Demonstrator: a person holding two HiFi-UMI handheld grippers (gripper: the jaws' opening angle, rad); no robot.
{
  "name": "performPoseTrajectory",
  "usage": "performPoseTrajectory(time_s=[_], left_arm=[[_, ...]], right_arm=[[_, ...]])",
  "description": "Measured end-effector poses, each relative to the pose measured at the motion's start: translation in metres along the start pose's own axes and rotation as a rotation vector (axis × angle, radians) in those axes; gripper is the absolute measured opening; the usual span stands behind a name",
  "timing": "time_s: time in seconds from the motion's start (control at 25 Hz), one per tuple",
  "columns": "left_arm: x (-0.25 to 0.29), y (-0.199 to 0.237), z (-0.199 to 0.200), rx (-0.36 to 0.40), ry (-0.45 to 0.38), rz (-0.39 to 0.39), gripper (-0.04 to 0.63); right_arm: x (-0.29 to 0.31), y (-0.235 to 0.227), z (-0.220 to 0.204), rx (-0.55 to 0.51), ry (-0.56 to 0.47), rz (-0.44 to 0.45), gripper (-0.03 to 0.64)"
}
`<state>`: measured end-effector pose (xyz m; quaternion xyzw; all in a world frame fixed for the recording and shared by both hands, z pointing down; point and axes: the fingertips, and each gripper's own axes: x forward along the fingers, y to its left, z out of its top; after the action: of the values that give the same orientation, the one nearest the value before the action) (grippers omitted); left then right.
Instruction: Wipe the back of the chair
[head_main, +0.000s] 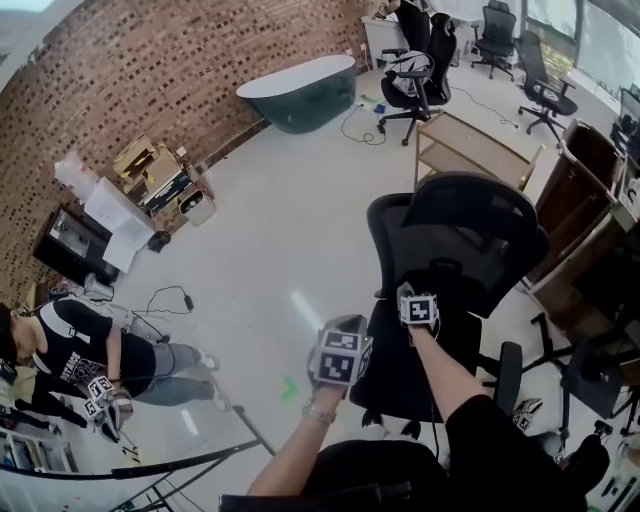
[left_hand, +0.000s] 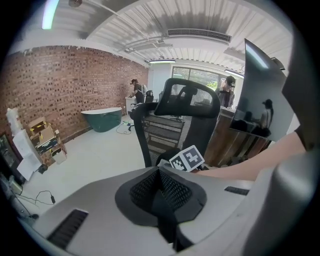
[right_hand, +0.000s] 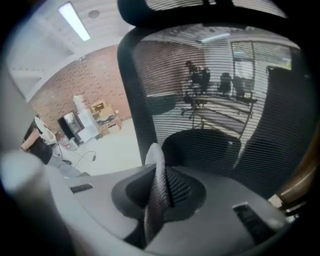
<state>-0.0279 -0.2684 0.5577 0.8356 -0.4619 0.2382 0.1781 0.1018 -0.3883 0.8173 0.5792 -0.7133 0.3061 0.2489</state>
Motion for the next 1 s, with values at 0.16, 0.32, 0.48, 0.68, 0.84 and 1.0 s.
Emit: performPoseTrajectory(time_s=[0.16,0.32,0.48,0.68,0.84,1.0], left_arm=[[-0.003,0.023,-0.013,-0.010,0.026,0.047,-0.008],[-0.001,0.032,-0.013,-0.020,0.018,0.060,-0.008],[0.012,0.022,-0.008,-0.003,0.025,0.043,-0.008],[0.028,-0.001,0.006,0.008,0.015,-0.003,-0.008],[0.034,-0.008,0.024,0.019,0.003,-0.030,-0.008],[0.038,-0.016,0.033,0.051,-0.010,-0.040,-0.008]], right_arm=[[0.012,0.012,-0.021,0.028,0.127,0.036,0.029],[0.005,-0.022,-0.042,0.106,0.234,-0.009,0.029],[-0.012,-0.118,-0.009,0.012,0.026,-0.192,0.029],[-0.069,-0.226,-0.054,0.064,0.119,-0.316,0.029],[-0.127,-0.313,-0.070,0.086,0.121,-0.488,0.029],[-0.173,-0.354,-0.103,0.143,0.191,-0.572,0.029]])
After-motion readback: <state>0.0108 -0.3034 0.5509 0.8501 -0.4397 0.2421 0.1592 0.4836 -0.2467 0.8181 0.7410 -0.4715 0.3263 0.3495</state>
